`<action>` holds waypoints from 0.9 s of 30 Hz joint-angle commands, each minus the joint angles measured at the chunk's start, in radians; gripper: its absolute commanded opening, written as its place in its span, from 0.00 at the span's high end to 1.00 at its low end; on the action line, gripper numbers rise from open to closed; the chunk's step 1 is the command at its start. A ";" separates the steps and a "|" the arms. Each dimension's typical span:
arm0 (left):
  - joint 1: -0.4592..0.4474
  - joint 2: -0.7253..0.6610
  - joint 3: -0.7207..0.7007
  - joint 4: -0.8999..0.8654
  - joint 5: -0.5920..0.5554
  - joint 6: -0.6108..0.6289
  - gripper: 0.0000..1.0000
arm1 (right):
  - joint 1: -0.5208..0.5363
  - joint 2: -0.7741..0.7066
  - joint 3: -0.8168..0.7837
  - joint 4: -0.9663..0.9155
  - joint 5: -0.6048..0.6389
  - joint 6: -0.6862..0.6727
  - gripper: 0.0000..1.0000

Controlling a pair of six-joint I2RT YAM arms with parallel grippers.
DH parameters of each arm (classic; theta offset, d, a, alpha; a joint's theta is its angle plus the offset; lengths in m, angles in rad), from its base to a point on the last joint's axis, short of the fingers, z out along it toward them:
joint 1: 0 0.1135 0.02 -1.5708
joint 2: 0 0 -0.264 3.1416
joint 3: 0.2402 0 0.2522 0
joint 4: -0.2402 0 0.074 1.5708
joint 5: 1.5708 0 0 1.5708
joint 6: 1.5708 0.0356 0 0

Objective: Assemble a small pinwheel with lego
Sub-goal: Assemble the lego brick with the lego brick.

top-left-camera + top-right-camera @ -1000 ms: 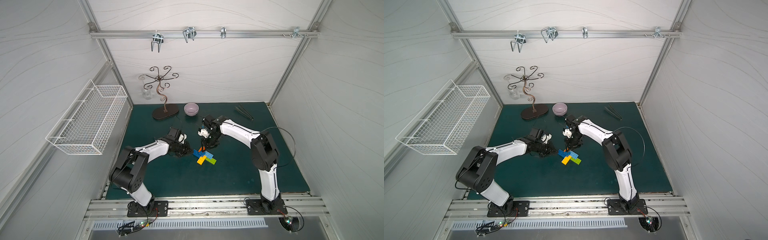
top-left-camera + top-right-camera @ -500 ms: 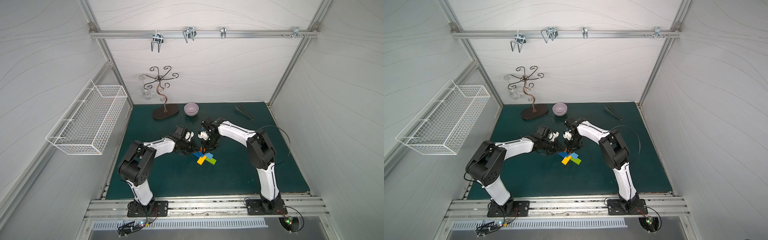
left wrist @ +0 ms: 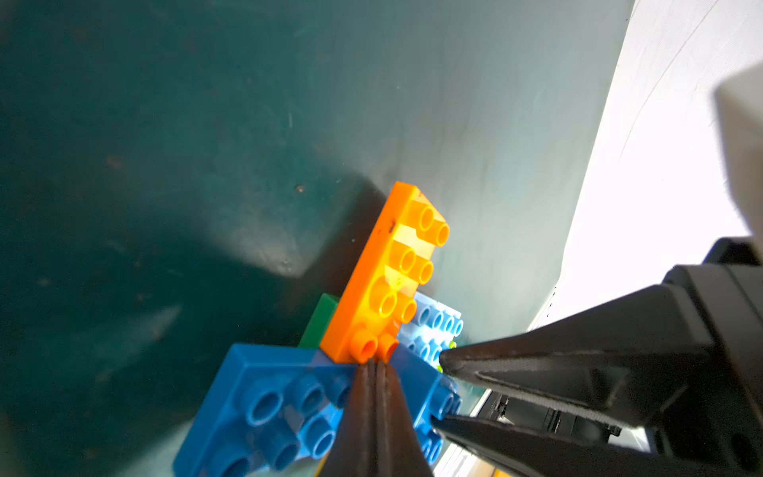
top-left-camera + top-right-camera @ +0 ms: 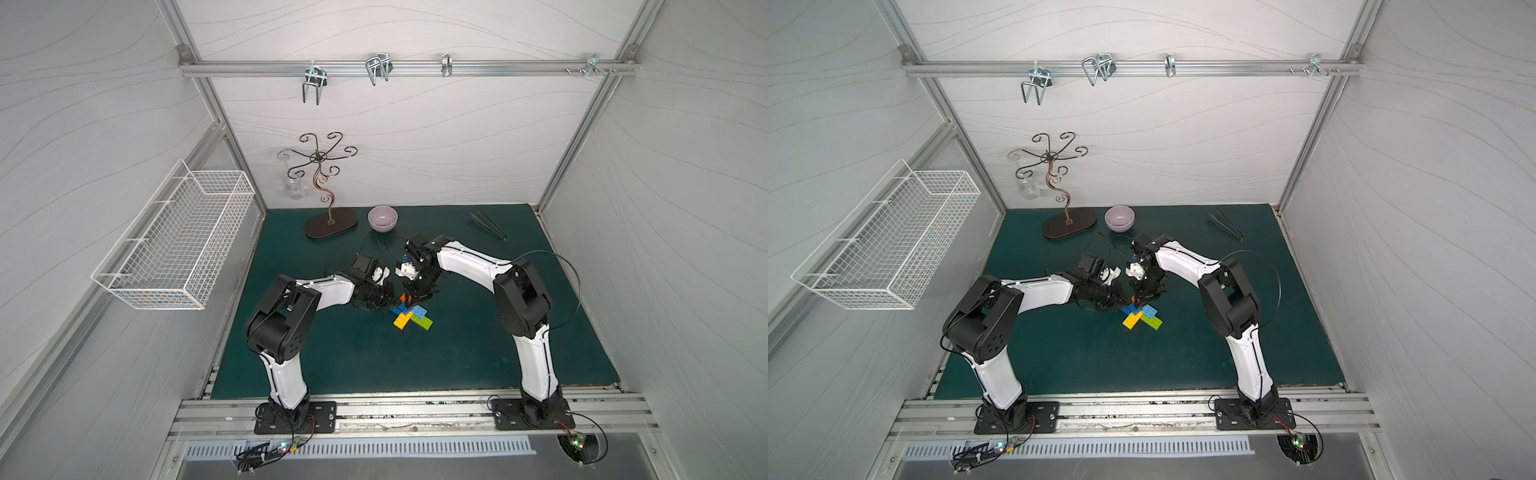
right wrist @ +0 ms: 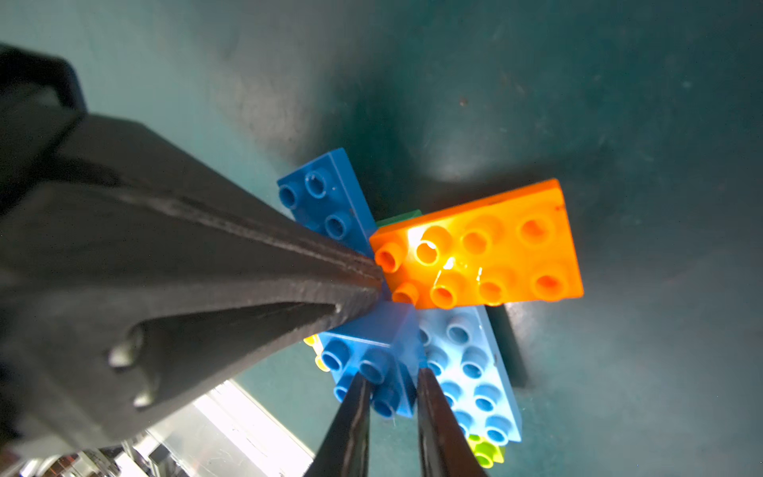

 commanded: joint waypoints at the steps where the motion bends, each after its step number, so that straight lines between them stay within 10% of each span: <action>1: -0.007 -0.048 0.017 -0.025 -0.026 0.005 0.92 | -0.004 0.041 0.035 -0.004 -0.009 -0.083 0.77; 18: -0.022 -0.050 0.014 0.007 -0.012 -0.031 0.76 | -0.005 0.048 0.041 -0.065 -0.008 -0.166 0.80; 27: -0.029 -0.008 -0.006 -0.020 -0.026 -0.017 0.95 | -0.008 0.082 0.068 -0.043 0.024 -0.211 0.80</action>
